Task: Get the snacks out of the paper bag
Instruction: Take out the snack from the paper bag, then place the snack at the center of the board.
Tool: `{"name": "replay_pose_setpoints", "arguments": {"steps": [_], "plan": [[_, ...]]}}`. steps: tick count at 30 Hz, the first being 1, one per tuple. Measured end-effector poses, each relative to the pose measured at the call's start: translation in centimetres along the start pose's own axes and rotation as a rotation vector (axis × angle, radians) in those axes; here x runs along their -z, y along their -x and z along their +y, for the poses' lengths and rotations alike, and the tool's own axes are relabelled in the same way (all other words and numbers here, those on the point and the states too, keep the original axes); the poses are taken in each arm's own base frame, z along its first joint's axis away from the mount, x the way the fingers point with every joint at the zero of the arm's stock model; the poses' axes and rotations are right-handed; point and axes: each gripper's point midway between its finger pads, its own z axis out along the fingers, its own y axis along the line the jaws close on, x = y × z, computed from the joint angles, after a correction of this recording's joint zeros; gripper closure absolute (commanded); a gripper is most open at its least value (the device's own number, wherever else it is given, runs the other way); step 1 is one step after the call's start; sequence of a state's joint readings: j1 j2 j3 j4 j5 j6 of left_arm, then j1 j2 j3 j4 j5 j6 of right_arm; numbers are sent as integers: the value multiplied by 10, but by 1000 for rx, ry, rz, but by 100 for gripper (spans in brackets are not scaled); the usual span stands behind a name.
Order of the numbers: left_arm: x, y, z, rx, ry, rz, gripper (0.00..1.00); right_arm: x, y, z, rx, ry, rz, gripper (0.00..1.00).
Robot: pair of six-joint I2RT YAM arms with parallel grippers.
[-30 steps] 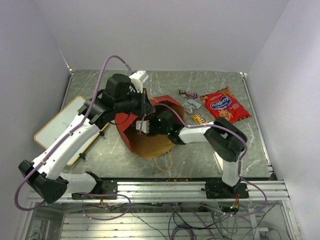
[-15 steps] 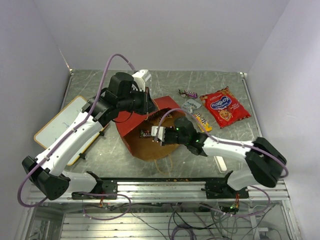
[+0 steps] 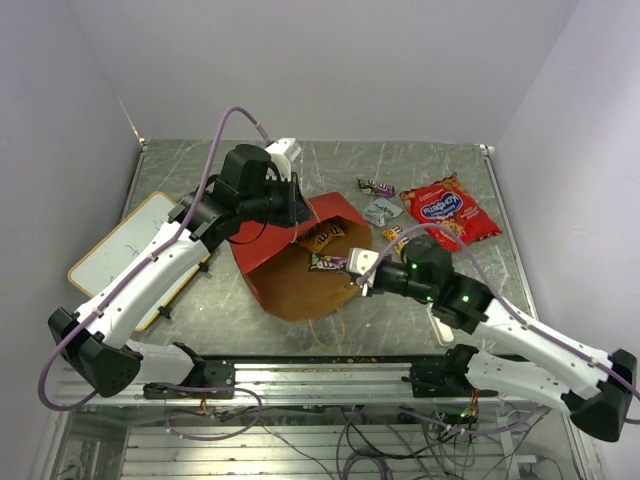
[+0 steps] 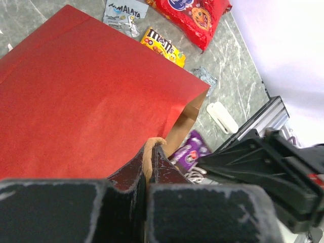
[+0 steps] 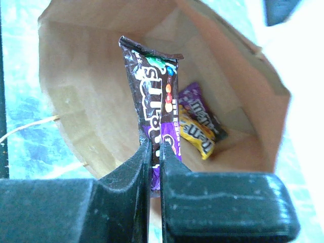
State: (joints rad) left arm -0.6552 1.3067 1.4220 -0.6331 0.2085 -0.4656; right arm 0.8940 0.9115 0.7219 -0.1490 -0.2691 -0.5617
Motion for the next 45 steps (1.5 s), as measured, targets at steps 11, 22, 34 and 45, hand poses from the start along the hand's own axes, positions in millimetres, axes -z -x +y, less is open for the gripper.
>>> {"name": "replay_pose_setpoints", "arguments": {"steps": [11, 22, 34, 45], "plan": [[-4, 9, 22, 41, 89, -40, 93, 63, 31, -37, 20, -182, 20, 100], [-5, 8, 49, 109, 152, -34, 93, 92, 45, -98, -19, -504, 52, 100], [-7, 3, 52, 120, 152, -17, 93, 112, -3, -161, -258, -942, 253, 100], [-7, 1, 48, 122, 127, -6, 93, 186, -191, -139, -1050, -1468, 606, 100]]}}
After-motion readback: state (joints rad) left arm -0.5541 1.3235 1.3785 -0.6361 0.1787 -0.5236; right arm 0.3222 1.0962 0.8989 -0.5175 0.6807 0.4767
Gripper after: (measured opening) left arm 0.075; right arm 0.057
